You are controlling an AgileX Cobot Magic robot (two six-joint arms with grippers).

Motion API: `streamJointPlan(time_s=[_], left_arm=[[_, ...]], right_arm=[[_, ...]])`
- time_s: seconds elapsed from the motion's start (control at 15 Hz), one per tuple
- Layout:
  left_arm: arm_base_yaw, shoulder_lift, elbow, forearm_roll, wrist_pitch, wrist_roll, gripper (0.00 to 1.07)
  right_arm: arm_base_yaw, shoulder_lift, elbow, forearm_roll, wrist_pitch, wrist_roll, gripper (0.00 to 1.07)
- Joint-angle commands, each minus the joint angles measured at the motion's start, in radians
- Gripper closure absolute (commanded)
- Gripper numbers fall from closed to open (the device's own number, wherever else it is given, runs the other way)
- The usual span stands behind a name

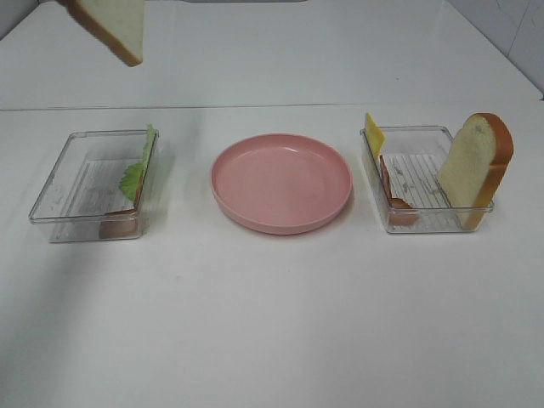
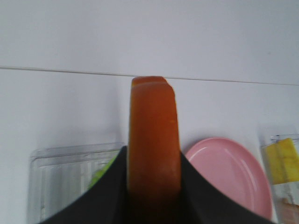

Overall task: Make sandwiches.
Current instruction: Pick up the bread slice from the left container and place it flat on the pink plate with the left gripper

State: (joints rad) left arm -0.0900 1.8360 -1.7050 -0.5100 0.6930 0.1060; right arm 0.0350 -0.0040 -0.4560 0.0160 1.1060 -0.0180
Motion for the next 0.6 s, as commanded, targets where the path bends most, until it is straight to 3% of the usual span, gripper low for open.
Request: streamJointPlan(time_s=[0.07,0.2,0.4,0.6], left_arm=[[-0.094,-0.001,-0.003,-0.057,-0.091,0.026,1.07],[-0.153,0.023,-0.003,-0.071,-0.128,0.022,1.07],[-0.238,0.107,-0.003,-0.179,-0.161,0.023,1.07],[-0.298,0.222,-0.003,-0.369,-0.192,0.051,1.07]], right_arm=[[-0.004,-0.03,0.004,-0.006,-0.005,-0.004,0.08],[-0.004,-0.03,0.004,-0.006,-0.005,-0.004,0.08],[-0.004,-0.03,0.004,-0.006,-0.005,-0.004,0.08],[-0.004,-0.03,0.004,-0.006,-0.005,-0.004,0.08]])
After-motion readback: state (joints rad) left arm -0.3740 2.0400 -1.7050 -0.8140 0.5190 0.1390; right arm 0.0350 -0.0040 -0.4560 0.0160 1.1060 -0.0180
